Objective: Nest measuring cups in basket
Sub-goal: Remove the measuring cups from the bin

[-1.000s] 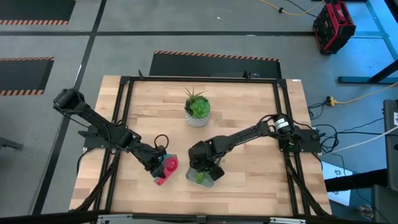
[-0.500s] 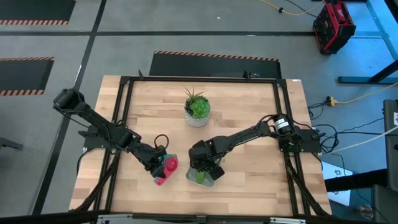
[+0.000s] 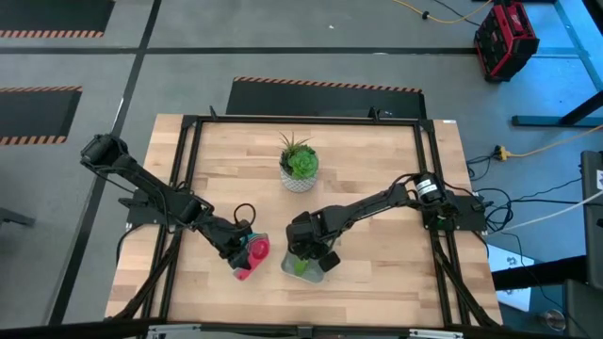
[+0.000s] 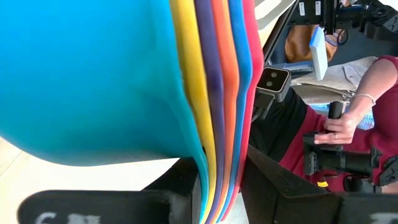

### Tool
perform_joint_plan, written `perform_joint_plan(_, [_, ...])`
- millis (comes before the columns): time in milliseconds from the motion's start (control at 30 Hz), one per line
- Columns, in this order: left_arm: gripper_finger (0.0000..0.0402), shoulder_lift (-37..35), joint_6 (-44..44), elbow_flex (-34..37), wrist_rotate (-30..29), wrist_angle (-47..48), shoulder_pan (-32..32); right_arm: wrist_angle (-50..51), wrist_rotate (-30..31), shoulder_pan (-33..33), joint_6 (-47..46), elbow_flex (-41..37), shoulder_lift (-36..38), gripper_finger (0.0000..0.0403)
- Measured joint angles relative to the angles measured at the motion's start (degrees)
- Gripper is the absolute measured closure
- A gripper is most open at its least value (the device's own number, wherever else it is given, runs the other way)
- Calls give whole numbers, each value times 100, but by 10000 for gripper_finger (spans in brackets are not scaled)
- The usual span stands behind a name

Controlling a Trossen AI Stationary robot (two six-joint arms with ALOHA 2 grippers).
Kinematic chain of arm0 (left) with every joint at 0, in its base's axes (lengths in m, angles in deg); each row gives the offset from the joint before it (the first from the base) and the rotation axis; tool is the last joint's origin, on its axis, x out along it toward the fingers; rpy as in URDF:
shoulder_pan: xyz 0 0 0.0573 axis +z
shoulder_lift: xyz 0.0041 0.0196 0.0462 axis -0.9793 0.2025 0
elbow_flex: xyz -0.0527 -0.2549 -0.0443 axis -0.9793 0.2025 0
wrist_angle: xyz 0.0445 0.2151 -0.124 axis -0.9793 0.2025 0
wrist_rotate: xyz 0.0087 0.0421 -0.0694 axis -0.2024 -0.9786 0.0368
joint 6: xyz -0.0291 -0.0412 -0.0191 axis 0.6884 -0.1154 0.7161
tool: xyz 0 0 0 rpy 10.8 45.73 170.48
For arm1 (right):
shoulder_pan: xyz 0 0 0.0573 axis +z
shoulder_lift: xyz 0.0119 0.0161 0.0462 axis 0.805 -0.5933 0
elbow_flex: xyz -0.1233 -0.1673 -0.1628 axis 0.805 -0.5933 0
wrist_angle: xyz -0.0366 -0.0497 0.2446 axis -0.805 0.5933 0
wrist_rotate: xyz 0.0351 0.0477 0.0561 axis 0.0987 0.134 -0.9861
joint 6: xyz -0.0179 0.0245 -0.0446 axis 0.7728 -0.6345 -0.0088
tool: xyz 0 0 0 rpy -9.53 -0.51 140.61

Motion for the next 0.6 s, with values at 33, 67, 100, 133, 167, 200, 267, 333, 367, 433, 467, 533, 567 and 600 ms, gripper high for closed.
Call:
perform_joint_plan(33, [326, 1, 0, 0, -5, -1, 0, 47, -7, 1, 0, 0, 0, 318])
perform_joint_plan(67, [326, 1, 0, 0, -33, 0, 0, 100, -9, 1, 0, 2, 0, 325])
perform_joint_plan(100, [326, 0, 0, 0, -82, -1, 0, 168, -16, 1, 2, 4, 0, 333])
perform_joint_plan(133, [326, 0, 0, 0, -147, -2, 0, 236, -26, 1, 2, 8, 0, 341])
perform_joint_plan(167, [326, 0, 0, 0, -224, -2, 0, 285, -27, 1, 4, 12, 4, 350])
perform_joint_plan(200, [326, 0, 0, 0, -287, 0, 0, 326, -27, 1, 14, 14, 12, 359])
perform_joint_plan(267, [326, 11, 0, 0, -378, -4, 2, 357, -24, 6, 55, 24, 30, 378])
perform_joint_plan(333, [326, 73, 1, 0, -471, -26, 2, 381, -28, 46, 131, 24, 44, 388])
perform_joint_plan(367, [326, 113, 6, 0, -484, -35, 2, 391, -18, 70, 164, 24, 50, 388])
perform_joint_plan(433, [326, 228, 15, -1, -487, -118, 2, 422, -5, 121, 179, 22, 52, 387])
perform_joint_plan(467, [326, 311, 15, -2, -485, -167, 2, 436, 12, 139, 174, 22, 52, 384])
perform_joint_plan(533, [326, 482, 19, -2, -479, -268, 2, 527, 1, 145, 150, 22, 52, 383])
perform_joint_plan(567, [326, 594, 25, -2, -471, -400, 2, 589, -8, 145, 148, 24, 52, 383])
perform_joint_plan(600, [326, 697, 37, -2, -458, -538, 2, 651, -14, 143, 146, 24, 55, 384])
